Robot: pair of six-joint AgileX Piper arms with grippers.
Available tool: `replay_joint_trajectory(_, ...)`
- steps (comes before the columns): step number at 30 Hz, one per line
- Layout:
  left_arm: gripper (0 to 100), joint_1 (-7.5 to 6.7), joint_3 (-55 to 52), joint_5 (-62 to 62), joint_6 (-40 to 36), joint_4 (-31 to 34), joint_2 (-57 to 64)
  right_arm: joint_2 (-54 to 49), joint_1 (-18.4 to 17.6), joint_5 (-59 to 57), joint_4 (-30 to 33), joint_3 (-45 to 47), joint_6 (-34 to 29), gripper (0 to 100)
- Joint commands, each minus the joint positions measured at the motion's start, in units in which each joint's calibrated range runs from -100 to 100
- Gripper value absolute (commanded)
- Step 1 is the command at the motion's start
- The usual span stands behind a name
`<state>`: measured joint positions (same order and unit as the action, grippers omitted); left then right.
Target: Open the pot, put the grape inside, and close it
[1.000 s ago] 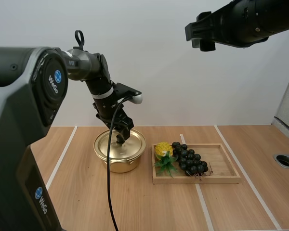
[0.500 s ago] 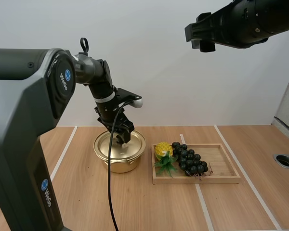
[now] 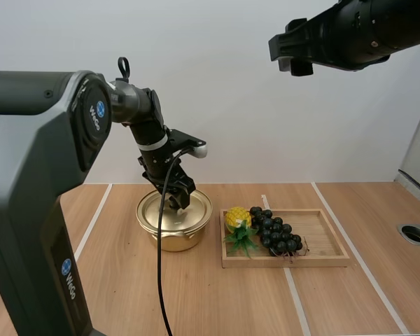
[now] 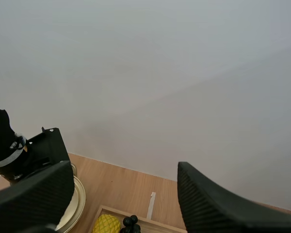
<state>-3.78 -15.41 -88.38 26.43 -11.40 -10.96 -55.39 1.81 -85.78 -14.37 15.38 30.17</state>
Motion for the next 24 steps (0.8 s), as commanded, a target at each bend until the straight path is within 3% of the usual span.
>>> replay_joint_trajectory(1,100,-0.25,0.5,0.9,-0.2,-0.8,-0.6,-0.4,0.2,0.0,-0.4,-0.5,0.4,100)
replay_joint_trajectory(13,100,-0.25,0.5,1.1,-1.7,-0.8,-0.8,-0.4,0.2,-0.2,-0.4,-0.5,0.4,100)
replay_joint_trajectory(14,90,-0.25,0.5,1.1,-1.8,-0.8,-0.8,-0.4,0.2,-0.2,-0.4,-0.5,0.4,100)
replay_joint_trajectory(17,19,-0.25,0.5,1.1,-1.8,-0.8,-0.8,-0.4,0.2,-0.2,-0.4,-0.5,0.4,100)
replay_joint_trajectory(18,0,-0.25,0.5,1.1,-1.6,-0.8,-0.8,-0.4,0.2,-0.2,-0.4,-0.5,0.4,100)
replay_joint_trajectory(24,0,-0.25,0.5,1.1,-1.7,-0.6,-0.8,-0.4,0.2,-0.2,-0.4,-0.5,0.4,100)
